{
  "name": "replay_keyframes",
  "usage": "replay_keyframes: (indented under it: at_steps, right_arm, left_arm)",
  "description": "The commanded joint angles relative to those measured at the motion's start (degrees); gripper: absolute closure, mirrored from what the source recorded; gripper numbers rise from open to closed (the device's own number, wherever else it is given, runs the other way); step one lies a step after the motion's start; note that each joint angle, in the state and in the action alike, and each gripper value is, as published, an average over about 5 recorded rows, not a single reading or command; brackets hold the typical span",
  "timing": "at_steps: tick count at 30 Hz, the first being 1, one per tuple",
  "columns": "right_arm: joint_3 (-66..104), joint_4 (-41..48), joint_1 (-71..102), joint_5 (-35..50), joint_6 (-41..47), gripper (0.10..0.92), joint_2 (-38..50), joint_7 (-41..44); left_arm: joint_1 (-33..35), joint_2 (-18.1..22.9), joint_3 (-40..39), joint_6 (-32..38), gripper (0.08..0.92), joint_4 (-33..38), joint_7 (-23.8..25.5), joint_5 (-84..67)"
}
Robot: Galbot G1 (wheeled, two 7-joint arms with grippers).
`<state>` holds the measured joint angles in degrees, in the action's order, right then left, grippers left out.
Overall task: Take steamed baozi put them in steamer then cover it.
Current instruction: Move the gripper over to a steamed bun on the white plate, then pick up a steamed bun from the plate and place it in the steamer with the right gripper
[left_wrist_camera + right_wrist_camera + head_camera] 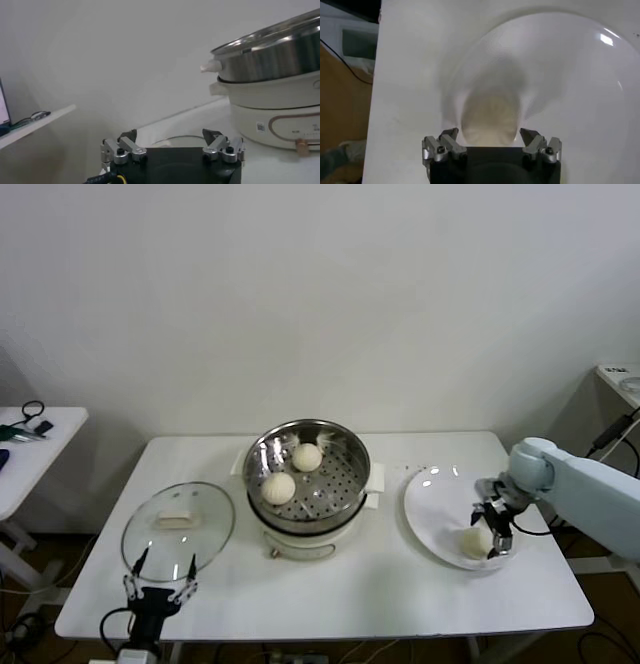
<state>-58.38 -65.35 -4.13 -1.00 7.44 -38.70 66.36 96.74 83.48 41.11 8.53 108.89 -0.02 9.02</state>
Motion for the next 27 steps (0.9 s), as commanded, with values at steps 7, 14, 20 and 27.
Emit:
replay_keyframes:
  at_steps: [7, 14, 20, 27]
  right_arm:
    - [-1.03, 1.90, -0.03, -0.62, -0.45, 0.247, -2.72, 0.64]
    - [-1.45, 2.05, -0.69, -0.69, -1.18, 0.296, -2.48, 1.21]
    - [-2.17, 2.35, -3.55, -0.74, -4.79, 0.319, -2.57, 1.92]
    - [-8.77, 0.66, -16.72, -1.91, -18.32, 0.326, -4.42, 5.36]
  left_arm:
    - [-0.38, -0.10, 0.05, 0.05, 0.177, -0.61, -0.03, -0.13]
    - [-0.40, -0.12, 0.07, 0.05, 0.177, -0.64, -0.04, -0.18]
    - [-0.34, -0.13, 0.05, 0.03, 0.177, -0.59, -0.06, -0.18]
    - [-0.07, -0.20, 0.05, 0.08, 0.177, -0.55, -0.07, -0.16]
